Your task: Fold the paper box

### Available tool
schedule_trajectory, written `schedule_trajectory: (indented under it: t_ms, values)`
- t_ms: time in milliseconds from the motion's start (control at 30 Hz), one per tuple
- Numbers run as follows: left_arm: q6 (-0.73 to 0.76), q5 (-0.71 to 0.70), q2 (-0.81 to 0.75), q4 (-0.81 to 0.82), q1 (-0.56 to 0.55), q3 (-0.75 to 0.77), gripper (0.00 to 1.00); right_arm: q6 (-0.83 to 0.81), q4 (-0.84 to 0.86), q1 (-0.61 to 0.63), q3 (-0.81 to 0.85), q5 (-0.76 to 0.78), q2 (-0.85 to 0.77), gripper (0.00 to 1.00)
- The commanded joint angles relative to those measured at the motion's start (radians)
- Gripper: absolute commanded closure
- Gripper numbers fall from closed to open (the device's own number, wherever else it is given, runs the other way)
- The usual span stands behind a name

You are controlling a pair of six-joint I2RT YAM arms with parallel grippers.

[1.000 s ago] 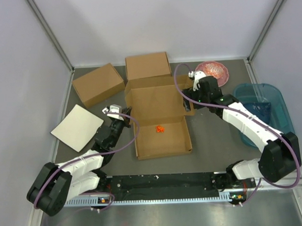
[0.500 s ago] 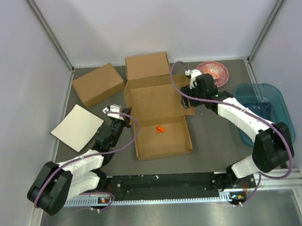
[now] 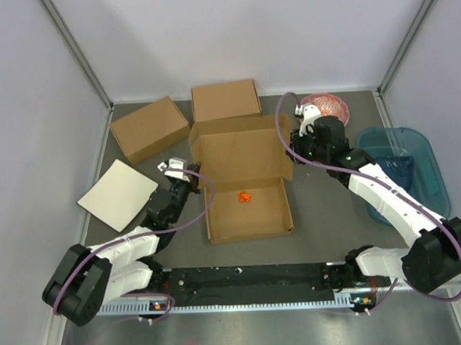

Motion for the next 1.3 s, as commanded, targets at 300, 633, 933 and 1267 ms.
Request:
schedule_trajectory:
  t_ms: [300,633,933,1267]
  values:
    - [0.000,0.042,-0.017,0.046,-0.005,0.049,1.00,0.039,-0.005,0.062,-0.023,0.043,0.044,0.81]
    - [-0.034,0.022,-0.024,0.081,-0.011,0.021,1.00,0.200,0.024,0.172,-0.124,0.233,-0.028,1.00]
    - [-0.048,0.007,-0.054,0.014,-0.014,0.038,0.84,0.244,0.107,0.326,-0.283,0.465,-0.121,1.00]
    - [-0.048,0.004,-0.151,-0.158,-0.014,0.067,0.73,0.252,0.128,0.347,-0.382,0.554,-0.181,1.00]
